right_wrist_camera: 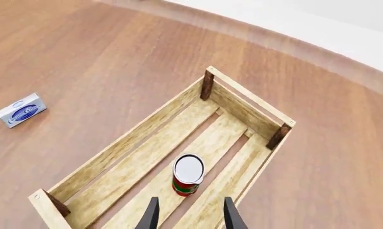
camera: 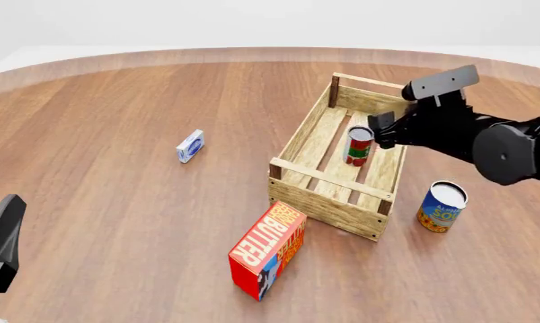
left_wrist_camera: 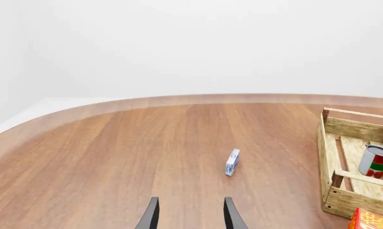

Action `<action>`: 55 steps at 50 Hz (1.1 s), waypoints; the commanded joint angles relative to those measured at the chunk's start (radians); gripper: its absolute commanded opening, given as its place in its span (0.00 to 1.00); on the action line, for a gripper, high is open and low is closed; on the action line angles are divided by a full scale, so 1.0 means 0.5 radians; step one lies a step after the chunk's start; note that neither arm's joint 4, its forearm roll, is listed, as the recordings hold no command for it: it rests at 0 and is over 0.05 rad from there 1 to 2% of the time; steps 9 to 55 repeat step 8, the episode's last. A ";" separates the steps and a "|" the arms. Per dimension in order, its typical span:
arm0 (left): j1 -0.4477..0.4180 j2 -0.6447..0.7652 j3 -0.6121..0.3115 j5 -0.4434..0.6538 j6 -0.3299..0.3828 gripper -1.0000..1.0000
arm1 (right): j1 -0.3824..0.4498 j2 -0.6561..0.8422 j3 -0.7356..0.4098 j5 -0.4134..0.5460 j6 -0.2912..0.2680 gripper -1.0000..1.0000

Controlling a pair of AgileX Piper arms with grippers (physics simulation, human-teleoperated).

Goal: Pick up the tomato sauce, and put it in the wooden tray.

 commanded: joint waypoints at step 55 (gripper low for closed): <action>0.000 0.000 0.000 0.000 0.000 1.00 | -0.017 -0.192 0.089 0.064 -0.021 1.00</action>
